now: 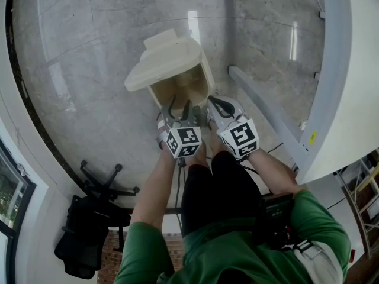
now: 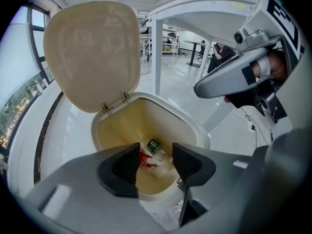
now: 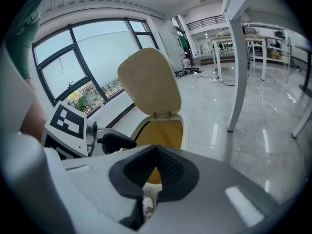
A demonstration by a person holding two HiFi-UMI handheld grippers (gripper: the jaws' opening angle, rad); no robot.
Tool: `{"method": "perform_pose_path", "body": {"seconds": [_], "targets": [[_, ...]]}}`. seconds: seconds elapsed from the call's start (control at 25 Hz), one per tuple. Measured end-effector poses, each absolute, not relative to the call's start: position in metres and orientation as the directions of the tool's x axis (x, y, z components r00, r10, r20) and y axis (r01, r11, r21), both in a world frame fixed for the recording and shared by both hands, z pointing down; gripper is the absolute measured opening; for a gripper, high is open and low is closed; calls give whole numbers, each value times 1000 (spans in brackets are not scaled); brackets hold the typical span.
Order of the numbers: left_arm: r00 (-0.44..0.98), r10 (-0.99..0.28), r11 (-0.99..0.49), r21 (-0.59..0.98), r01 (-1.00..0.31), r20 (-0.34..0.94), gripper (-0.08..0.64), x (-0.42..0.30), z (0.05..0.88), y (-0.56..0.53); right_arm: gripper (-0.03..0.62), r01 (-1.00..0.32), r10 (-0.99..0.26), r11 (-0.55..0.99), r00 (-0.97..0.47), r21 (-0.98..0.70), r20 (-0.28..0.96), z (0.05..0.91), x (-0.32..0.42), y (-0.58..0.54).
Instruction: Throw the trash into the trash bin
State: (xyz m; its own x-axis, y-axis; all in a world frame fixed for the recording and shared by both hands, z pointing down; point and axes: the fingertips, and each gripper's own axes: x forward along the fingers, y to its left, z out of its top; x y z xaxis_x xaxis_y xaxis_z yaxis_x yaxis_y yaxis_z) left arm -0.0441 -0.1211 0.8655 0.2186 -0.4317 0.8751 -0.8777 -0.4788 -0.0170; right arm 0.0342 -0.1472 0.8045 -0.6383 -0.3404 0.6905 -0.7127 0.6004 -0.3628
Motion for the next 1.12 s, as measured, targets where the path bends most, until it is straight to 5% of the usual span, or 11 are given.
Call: {"method": "perform_pose_path", "body": {"seconds": [0.68,1.12], "targets": [[158,-605,-342,-75,-937,781,12,-55,766,-151,3,-689,-387,646,-667,-329,636,733,26,-170],[136,-725,-230,-52,-972,675,6,-55,648,-159,3,-644,-408,690,-723,-330,557,632,16,-174]]}}
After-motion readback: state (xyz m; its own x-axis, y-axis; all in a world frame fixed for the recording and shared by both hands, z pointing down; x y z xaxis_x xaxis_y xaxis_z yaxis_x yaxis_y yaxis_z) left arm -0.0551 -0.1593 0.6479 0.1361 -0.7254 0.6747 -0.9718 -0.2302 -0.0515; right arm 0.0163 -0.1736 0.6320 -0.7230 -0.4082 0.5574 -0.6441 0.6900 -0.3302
